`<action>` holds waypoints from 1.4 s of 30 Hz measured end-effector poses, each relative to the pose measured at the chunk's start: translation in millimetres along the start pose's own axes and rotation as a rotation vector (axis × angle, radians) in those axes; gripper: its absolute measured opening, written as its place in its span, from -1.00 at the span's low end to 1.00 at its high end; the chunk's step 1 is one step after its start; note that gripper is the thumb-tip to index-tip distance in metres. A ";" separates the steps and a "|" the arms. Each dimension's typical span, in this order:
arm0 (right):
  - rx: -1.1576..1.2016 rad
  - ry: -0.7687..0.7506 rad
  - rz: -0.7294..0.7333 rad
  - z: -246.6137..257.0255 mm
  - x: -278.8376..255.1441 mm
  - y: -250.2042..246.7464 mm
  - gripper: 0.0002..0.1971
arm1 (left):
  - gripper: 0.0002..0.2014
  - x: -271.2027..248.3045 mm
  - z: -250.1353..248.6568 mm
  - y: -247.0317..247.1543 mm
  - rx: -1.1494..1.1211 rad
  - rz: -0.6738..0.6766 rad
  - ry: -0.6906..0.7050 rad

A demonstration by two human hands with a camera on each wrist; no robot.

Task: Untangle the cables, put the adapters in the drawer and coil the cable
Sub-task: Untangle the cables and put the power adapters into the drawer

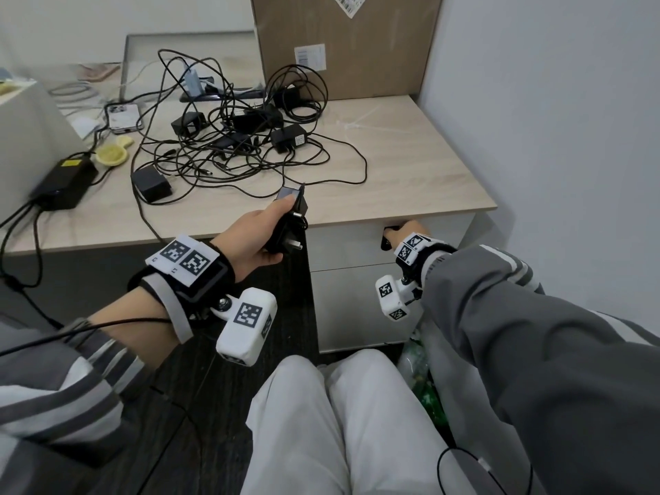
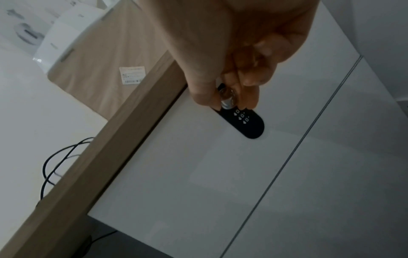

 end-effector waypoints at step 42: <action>-0.511 -0.327 0.476 -74.8 -199.9 -50.9 -0.66 | -0.66 -77.9 36.0 117.4 -0.056 0.238 -0.059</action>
Point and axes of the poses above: each hand's wrist, its own x-axis towards the middle knuckle, its own y-axis out of the palm, z = x × y, the point moved 5 cm from there along x, towards the middle knuckle, and after that the axes turned 7 degrees about -x, right-handed, at the moved point
